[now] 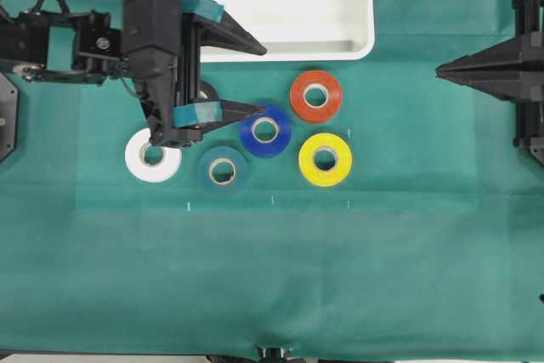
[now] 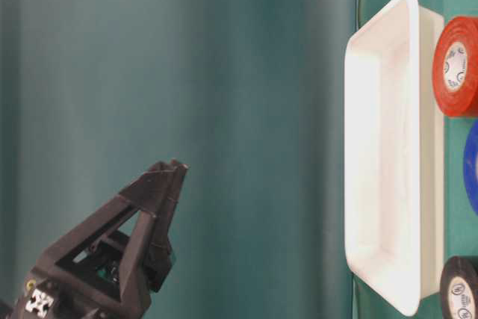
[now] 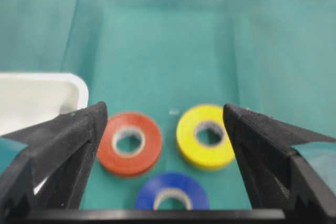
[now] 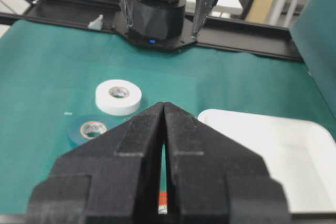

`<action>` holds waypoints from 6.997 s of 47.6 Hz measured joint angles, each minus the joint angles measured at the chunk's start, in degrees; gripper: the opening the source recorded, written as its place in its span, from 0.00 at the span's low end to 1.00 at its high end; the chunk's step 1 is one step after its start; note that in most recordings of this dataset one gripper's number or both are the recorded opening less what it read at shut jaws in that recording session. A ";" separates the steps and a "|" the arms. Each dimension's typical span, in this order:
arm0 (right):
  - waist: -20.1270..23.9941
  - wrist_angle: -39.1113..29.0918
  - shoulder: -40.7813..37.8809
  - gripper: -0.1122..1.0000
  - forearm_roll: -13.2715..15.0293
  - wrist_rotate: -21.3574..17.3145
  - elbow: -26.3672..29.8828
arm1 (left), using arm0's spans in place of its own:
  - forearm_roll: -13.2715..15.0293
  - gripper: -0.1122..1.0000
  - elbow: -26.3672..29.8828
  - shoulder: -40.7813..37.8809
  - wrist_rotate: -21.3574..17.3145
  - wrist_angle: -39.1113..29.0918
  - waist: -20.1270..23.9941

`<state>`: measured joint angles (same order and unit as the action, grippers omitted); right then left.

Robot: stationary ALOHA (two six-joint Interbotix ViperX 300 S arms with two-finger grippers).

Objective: Pick up the tape from a random location and place it into the white case.
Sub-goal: 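Move the left gripper over the blue tape roll, then lower the open left gripper into the blue roll's center hole, then close the left gripper on the blue roll and lift it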

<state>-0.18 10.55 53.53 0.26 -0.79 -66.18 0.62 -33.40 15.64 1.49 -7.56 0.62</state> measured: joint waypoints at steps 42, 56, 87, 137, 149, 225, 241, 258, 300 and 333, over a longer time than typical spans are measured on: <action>0.09 -0.53 -0.44 0.10 0.00 -0.09 0.00 | 0.00 0.98 17.58 -9.76 1.49 -36.65 0.44; 0.26 -0.53 -0.62 0.10 0.00 -0.09 0.00 | 0.00 0.98 17.58 -9.76 1.49 -36.74 0.44; 0.26 -0.53 -0.70 0.10 0.00 -0.09 0.00 | 0.00 0.98 17.67 -9.76 1.93 -36.39 0.44; 0.35 -0.44 -1.58 0.10 0.00 -0.09 0.00 | -0.26 0.98 10.28 -19.16 4.39 -21.97 0.44; 0.26 -0.53 -1.93 0.10 0.00 -0.18 0.00 | -0.18 0.98 8.88 -20.92 4.39 -20.13 1.23; 0.35 -0.44 -3.25 0.10 0.00 -0.35 0.00 | -0.26 0.96 6.59 -28.92 4.48 -12.04 2.20; 0.35 -0.44 -3.25 0.10 0.00 -0.35 0.00 | -0.26 0.60 6.86 -28.92 3.78 -12.83 1.67; 0.35 -0.35 -3.25 0.10 0.00 -0.35 0.00 | -0.53 0.33 7.29 -28.39 3.78 -14.59 0.26; 0.35 -0.35 -3.25 0.10 0.00 -0.35 0.00 | -0.35 0.33 10.99 -25.40 3.87 -19.42 -0.18; 0.35 -0.44 -3.25 0.10 0.00 -0.35 0.00 | -0.35 0.33 17.40 -18.46 3.87 -33.31 0.79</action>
<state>0.18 10.11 50.27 0.26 -1.14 -66.18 0.26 -16.00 -2.81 5.36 -40.87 1.41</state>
